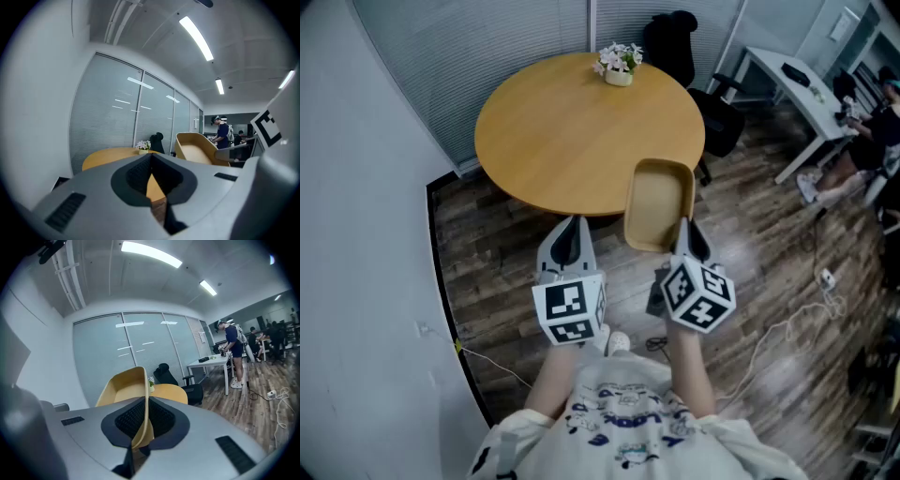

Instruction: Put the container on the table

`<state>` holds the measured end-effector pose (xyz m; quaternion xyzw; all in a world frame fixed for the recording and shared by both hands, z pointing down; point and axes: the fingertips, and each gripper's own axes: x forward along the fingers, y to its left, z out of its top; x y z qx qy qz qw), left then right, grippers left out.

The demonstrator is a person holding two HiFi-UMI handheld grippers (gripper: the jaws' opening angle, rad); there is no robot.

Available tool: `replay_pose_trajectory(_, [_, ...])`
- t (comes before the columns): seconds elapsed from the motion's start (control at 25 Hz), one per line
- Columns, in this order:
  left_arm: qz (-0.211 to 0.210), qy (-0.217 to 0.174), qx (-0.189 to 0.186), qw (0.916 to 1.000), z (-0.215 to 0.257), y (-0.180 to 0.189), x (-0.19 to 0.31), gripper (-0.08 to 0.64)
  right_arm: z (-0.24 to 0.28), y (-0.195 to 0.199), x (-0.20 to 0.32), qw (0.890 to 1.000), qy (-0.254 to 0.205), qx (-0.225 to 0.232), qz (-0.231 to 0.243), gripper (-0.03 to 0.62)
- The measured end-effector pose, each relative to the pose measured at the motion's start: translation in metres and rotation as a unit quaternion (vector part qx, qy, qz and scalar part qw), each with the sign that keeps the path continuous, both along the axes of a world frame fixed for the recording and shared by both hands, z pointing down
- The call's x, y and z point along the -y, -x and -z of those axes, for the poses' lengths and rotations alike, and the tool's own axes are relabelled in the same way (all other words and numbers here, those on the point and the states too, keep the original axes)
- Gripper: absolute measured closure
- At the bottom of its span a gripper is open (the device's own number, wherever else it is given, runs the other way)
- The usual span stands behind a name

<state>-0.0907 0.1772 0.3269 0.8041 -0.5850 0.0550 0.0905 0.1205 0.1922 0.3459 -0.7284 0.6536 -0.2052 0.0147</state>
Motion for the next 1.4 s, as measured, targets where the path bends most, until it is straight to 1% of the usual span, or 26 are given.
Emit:
replay_pose_trajectory(0.56, [-0.005, 0.016, -0.009, 0.9998, -0.01, 0.002, 0.008, 0.557, -0.009, 0.004, 0.008, 1.0, 0.005, 0.012, -0.009, 0.572])
replay_pose_trajectory(0.72, [-0.007, 0.007, -0.009, 0.9999, -0.009, 0.01, 0.019, 0.555, -0.012, 0.011, 0.017, 1.0, 0.006, 0.012, -0.012, 0.572])
replay_pose_trajectory(0.96, [-0.017, 0.01, -0.007, 0.9998, -0.018, 0.022, 0.034, 0.557, -0.02, 0.02, 0.026, 1.0, 0.009, 0.017, -0.024, 0.574])
replay_pose_trajectory(1.16, [-0.022, 0.019, -0.005, 0.9996, -0.026, 0.023, 0.043, 0.555, -0.03, 0.02, 0.03, 0.999, 0.023, 0.015, -0.032, 0.572])
replay_pose_trajectory(1.4, [-0.022, 0.026, -0.008, 0.9994, -0.031, 0.018, 0.066, 0.557, -0.031, 0.012, 0.053, 0.999, 0.027, 0.013, -0.036, 0.572])
